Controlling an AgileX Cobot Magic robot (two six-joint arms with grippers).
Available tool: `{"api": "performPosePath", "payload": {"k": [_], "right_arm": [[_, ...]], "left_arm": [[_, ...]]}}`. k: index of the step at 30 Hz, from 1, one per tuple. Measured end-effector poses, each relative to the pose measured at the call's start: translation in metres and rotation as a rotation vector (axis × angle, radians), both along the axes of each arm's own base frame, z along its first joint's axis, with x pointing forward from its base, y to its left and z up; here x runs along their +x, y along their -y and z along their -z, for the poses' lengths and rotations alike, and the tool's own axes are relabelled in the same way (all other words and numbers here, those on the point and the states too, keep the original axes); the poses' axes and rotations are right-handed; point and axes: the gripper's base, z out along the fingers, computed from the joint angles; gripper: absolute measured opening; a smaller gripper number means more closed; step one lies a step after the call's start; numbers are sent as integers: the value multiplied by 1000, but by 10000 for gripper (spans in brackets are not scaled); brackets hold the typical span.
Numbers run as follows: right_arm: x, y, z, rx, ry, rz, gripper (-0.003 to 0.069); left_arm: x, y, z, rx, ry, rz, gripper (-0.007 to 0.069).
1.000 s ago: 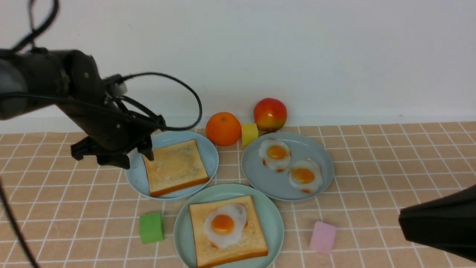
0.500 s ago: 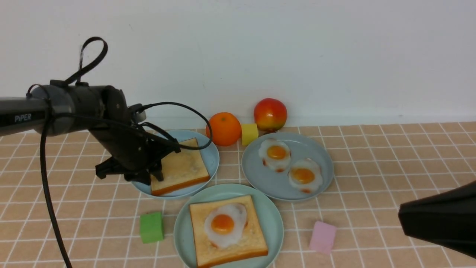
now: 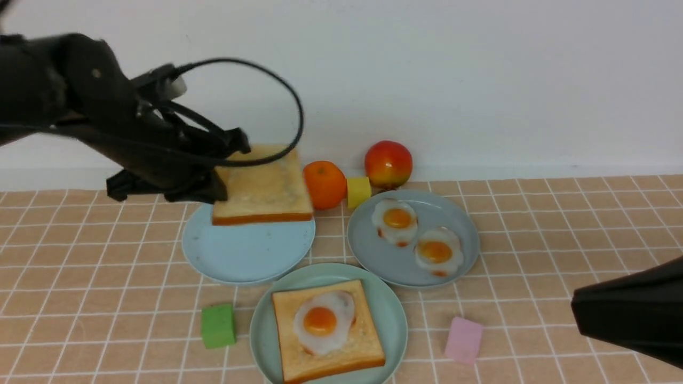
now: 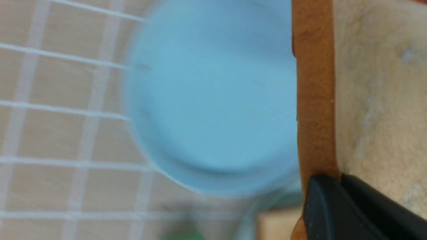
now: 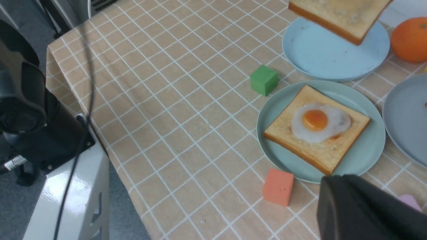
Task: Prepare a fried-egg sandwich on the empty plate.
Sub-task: Use the left arm to place a slice of bread on the fried egg in the middle
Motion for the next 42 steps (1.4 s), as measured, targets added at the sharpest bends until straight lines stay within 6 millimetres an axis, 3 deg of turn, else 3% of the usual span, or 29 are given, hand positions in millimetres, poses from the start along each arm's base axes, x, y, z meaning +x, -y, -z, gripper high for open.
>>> {"api": "performPosePath", "payload": {"k": [3, 6, 11, 17, 27, 39, 42], "right_arm": [[0, 0, 0, -1, -5, -1, 31], [0, 0, 0, -3, -7, -2, 35], [-1, 0, 1, -3, -8, -3, 43], [-1, 0, 1, -7, -13, -8, 46], [-3, 0, 2, -16, -28, -20, 62], [-1, 3, 5, -67, -5, -7, 82], [0, 4, 6, -77, -13, 10, 85]], "left_arm": [[-30, 20, 11, -52, -10, 43, -3], [-51, 34, 40, -62, -49, 66, -3], [-60, 39, 76, -86, -103, 15, -3], [-55, 42, 93, -112, -163, -27, -1], [-55, 44, 99, -133, -208, -68, 41], [-58, 44, 101, -130, -247, -61, 287], [-60, 44, 101, -112, -261, -30, 314]]}}
